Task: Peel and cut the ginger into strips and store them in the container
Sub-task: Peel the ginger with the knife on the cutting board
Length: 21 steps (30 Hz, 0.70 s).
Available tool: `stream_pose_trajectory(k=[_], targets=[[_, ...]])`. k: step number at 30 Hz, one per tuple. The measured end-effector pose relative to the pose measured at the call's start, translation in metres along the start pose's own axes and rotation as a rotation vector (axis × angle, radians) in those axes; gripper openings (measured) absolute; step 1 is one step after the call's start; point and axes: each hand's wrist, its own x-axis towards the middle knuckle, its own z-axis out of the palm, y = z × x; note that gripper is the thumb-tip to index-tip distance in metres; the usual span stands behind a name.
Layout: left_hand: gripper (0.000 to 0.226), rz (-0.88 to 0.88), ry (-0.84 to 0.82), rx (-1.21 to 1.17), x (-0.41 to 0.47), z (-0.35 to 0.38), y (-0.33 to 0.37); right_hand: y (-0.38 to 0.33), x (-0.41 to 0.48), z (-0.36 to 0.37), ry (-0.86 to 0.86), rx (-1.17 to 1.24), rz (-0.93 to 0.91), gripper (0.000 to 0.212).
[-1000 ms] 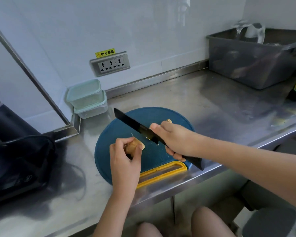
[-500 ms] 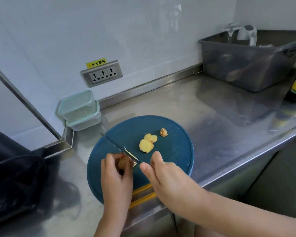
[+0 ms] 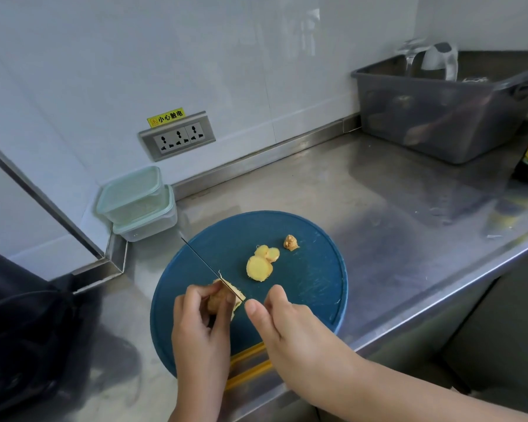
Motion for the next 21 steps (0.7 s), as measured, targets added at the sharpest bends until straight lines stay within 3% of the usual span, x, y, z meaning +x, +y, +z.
stream_pose_trajectory(k=[10,21], targets=[[0.026,-0.014,0.019,-0.009,0.0004,0.0004,-0.0004,0.0005,0.0033,0.0010,-0.002,-0.142,0.058,0.048],[0.029,0.029,0.036,0.027,-0.0006,0.0009,0.0012,-0.0049,0.0038,-0.0030,-0.095,-0.036,0.156,0.060]])
